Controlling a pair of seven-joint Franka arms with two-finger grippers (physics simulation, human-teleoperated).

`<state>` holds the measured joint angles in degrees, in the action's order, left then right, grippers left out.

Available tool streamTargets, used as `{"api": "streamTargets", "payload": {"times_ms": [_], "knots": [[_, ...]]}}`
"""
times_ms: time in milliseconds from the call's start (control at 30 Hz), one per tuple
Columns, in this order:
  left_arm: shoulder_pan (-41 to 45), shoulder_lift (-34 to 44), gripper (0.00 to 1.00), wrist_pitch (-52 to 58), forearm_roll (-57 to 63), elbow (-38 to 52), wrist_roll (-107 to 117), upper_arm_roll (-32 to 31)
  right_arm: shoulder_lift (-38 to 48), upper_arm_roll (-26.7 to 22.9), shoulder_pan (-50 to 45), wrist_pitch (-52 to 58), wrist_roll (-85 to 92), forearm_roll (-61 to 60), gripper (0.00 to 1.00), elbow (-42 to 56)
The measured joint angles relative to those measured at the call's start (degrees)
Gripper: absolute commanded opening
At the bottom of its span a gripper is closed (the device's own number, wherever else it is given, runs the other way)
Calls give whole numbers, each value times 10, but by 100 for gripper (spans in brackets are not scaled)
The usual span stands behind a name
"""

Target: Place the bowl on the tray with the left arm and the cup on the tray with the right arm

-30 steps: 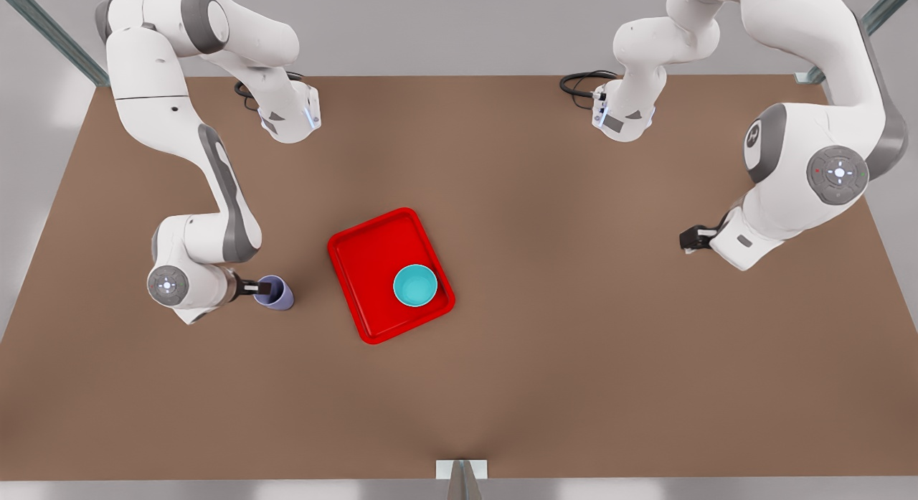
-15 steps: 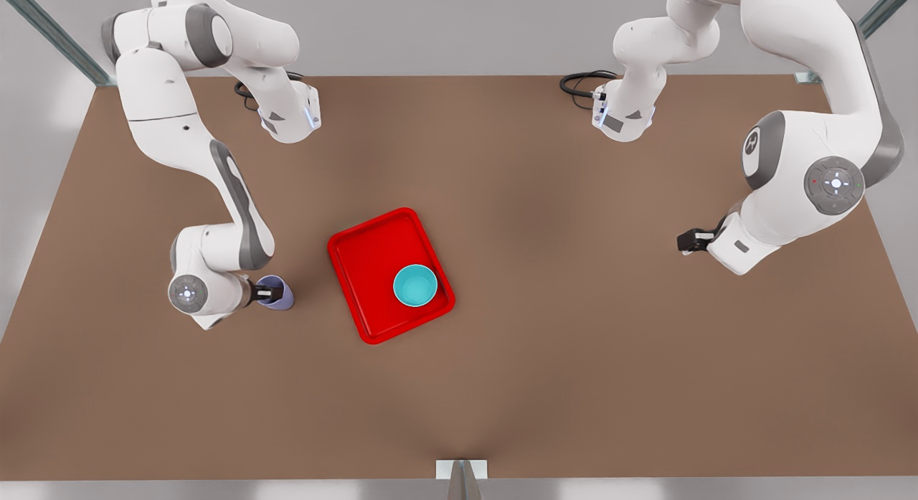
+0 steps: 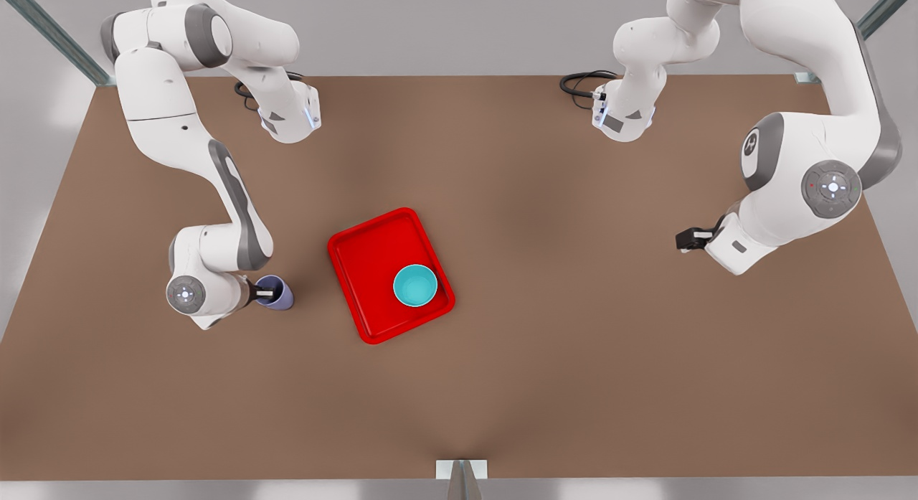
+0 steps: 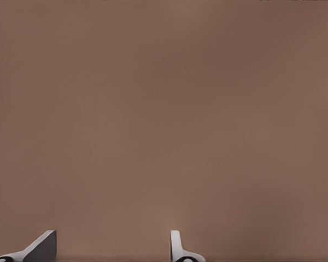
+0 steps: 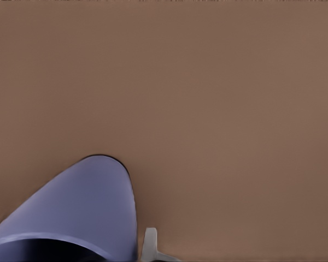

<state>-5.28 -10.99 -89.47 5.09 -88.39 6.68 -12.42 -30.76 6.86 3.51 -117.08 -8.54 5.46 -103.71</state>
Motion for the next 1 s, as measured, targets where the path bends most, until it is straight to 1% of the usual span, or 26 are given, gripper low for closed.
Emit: {"api": "streamTargets", "payload": {"times_ms": [133, 267, 367, 467, 600, 700, 800, 1000], "knots": [[0, 1, 100, 1, 0, 0, 1, -1, 0, 0, 0, 0, 23, -3, 21, 1], [1, 1, 100, 1, 0, 0, 1, -1, 5, 5, -2, 21, 29, -6, 21, 7], [1, 1, 100, 1, 0, 0, 1, -1, 9, 23, -4, 62, 33, -5, 21, 54], [1, 1, 100, 1, 0, 0, 1, -1, 10, 76, -2, 120, 27, -4, 21, 111], [2, 1, 100, 1, 0, 0, 1, -1, 12, 124, -3, 140, 8, -7, 21, 122], [2, 1, 100, 1, 0, 0, 1, -1, 12, 187, -3, 161, -65, -6, 21, 136], [3, 1, 100, 1, 0, 0, 1, -1, 12, 234, -5, 164, -90, -23, 21, 131], [2, 0, 100, 3, 0, -1, 1, -1, 8, 243, -54, 152, -137, -31, 21, 132]]}}
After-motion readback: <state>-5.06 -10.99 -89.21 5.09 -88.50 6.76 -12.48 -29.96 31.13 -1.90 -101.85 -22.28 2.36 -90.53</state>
